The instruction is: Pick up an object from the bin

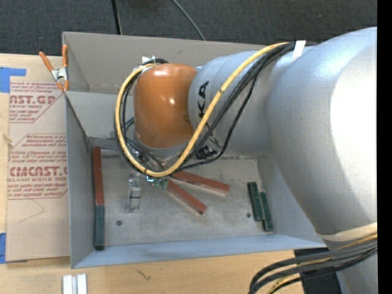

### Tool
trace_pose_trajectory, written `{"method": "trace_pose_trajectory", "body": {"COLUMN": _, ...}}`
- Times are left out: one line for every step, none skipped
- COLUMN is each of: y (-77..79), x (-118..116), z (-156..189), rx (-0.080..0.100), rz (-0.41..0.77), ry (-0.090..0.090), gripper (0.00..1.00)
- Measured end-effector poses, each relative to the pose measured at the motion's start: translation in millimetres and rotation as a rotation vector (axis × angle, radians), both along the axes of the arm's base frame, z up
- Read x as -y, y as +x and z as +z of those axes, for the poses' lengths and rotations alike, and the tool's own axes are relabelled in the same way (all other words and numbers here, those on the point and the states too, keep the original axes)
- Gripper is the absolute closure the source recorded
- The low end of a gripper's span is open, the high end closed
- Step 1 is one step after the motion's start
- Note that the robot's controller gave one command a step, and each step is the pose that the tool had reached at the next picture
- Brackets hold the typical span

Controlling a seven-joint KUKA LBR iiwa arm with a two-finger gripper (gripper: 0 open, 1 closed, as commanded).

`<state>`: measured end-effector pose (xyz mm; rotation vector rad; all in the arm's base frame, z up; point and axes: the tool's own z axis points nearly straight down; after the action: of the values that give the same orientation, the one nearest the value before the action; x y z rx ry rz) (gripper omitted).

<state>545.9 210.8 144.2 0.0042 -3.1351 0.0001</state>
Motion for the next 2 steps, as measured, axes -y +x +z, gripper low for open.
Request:
{"method": "trace_pose_trajectory", "body": {"y": 2.0, "x": 0.8, "z": 4.7, "rx": 0.007, "rz": -0.001, "ry": 0.001, "gripper": 0.0}}
{"method": "trace_pose_trajectory", "body": {"y": 21.0, "x": 27.1, "z": -25.8, "rx": 0.013, "rz": -0.069, "ry": 0.005, "gripper": 0.0}}
